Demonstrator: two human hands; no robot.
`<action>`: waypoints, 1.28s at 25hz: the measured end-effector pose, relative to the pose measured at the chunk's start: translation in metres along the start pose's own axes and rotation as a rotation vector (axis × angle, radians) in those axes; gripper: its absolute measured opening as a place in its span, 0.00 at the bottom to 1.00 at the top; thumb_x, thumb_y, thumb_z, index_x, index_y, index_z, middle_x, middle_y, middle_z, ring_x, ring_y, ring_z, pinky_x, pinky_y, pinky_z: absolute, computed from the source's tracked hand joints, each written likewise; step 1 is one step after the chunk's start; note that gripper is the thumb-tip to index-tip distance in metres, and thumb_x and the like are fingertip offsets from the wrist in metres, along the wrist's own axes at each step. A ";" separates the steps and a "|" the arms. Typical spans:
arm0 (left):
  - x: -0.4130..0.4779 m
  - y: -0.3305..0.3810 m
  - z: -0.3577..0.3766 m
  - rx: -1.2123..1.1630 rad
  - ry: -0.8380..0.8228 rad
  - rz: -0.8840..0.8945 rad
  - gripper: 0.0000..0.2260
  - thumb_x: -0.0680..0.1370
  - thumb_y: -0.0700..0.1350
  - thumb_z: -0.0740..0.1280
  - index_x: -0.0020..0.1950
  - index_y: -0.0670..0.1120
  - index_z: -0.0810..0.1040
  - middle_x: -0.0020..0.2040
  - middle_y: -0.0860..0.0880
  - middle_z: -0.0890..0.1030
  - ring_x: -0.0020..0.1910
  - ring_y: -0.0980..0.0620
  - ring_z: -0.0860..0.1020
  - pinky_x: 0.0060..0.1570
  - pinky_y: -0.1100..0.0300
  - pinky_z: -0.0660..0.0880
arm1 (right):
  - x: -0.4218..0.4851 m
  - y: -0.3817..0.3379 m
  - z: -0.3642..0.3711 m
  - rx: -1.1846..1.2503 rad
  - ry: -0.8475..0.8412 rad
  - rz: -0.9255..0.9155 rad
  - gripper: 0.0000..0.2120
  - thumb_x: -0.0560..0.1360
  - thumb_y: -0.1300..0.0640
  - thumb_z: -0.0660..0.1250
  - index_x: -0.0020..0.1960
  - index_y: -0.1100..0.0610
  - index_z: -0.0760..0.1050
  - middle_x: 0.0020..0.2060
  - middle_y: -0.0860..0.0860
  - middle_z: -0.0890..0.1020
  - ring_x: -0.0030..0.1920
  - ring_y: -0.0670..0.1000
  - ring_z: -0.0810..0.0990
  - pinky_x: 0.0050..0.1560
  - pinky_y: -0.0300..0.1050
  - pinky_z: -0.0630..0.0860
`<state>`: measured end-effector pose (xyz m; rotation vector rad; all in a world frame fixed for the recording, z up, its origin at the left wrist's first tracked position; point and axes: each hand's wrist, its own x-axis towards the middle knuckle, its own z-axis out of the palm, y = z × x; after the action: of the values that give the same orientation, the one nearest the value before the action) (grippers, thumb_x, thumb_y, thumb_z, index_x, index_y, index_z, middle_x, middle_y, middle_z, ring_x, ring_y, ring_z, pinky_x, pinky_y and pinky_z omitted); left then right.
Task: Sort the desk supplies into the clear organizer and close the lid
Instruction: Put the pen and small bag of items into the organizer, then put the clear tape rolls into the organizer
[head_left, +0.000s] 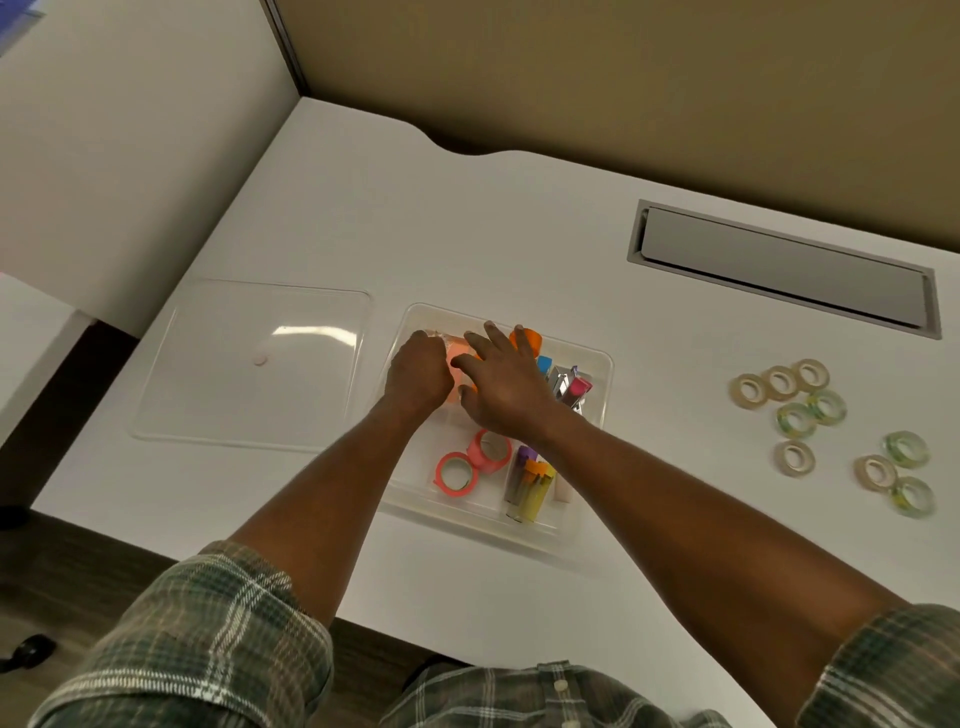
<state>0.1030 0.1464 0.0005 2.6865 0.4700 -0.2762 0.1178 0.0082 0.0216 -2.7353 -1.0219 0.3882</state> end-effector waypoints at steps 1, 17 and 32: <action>-0.002 0.003 -0.001 -0.005 0.027 -0.005 0.11 0.76 0.40 0.68 0.57 0.39 0.81 0.56 0.39 0.78 0.51 0.42 0.80 0.44 0.57 0.73 | -0.005 0.003 -0.003 0.019 0.015 0.003 0.20 0.79 0.48 0.62 0.71 0.49 0.73 0.77 0.55 0.65 0.79 0.59 0.55 0.78 0.65 0.44; -0.069 0.144 0.039 -0.127 0.193 0.378 0.09 0.77 0.47 0.67 0.49 0.42 0.80 0.48 0.43 0.78 0.47 0.46 0.76 0.43 0.57 0.71 | -0.154 0.104 -0.022 0.171 0.307 0.306 0.18 0.75 0.53 0.67 0.64 0.54 0.77 0.64 0.55 0.77 0.64 0.58 0.74 0.57 0.53 0.75; -0.138 0.332 0.157 0.108 -0.213 0.713 0.19 0.76 0.50 0.67 0.66 0.47 0.74 0.67 0.47 0.73 0.61 0.43 0.73 0.55 0.49 0.73 | -0.339 0.279 0.003 0.148 0.155 0.800 0.28 0.77 0.50 0.65 0.75 0.55 0.65 0.75 0.55 0.65 0.71 0.59 0.66 0.63 0.55 0.72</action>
<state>0.0765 -0.2448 0.0102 2.6813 -0.5744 -0.3694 0.0416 -0.4232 0.0027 -2.8550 0.1734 0.3294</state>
